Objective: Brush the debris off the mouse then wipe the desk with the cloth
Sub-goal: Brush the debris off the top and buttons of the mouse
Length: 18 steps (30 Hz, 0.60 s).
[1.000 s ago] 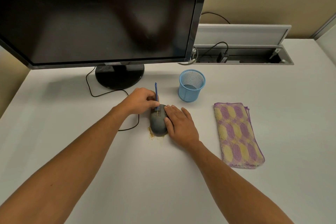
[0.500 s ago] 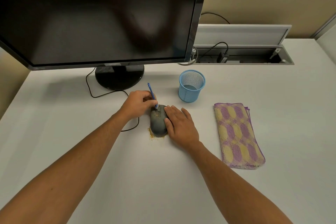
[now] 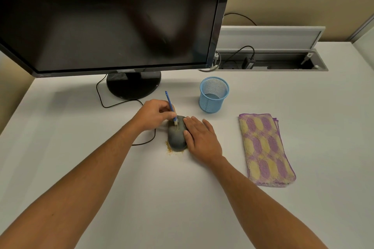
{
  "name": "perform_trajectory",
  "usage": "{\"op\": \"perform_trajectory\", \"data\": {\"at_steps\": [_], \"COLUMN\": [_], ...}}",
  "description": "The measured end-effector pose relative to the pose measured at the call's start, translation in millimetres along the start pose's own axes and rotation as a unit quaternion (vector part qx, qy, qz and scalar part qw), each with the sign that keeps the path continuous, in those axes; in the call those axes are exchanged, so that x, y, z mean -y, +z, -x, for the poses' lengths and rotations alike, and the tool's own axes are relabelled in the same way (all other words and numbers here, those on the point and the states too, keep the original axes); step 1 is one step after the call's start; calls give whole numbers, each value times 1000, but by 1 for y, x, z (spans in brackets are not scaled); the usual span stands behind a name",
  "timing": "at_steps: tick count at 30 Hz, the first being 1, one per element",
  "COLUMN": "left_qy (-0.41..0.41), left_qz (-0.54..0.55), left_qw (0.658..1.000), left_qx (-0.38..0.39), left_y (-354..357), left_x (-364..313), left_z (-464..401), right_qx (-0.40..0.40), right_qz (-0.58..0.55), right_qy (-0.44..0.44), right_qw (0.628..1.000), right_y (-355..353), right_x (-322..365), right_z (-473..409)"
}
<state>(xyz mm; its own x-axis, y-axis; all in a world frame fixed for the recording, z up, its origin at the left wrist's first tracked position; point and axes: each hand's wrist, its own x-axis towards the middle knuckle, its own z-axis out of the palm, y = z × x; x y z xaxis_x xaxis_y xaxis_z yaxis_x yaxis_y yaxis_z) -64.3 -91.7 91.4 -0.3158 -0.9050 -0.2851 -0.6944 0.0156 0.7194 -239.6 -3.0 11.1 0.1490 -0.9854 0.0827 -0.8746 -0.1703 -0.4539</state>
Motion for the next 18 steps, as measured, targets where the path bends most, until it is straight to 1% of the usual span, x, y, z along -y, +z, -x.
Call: {"op": "perform_trajectory", "data": {"at_steps": [3,6,18], "left_qy": [9,13,4], "left_qz": [3,4,-7], "left_qw": [998,997,998], "left_qx": [-64,-79,60], "left_y": [5,9,2], "left_x": [4,6,4], "left_z": [0,3,14], "right_qx": [4,8,9], "right_qz": [2,1,5], "right_qy": [-1,-1,1], "right_qw": [1000,1000,1000], "right_y": [0,0,1], "right_x": [0,0,-1], "right_z": [0,0,0]}}
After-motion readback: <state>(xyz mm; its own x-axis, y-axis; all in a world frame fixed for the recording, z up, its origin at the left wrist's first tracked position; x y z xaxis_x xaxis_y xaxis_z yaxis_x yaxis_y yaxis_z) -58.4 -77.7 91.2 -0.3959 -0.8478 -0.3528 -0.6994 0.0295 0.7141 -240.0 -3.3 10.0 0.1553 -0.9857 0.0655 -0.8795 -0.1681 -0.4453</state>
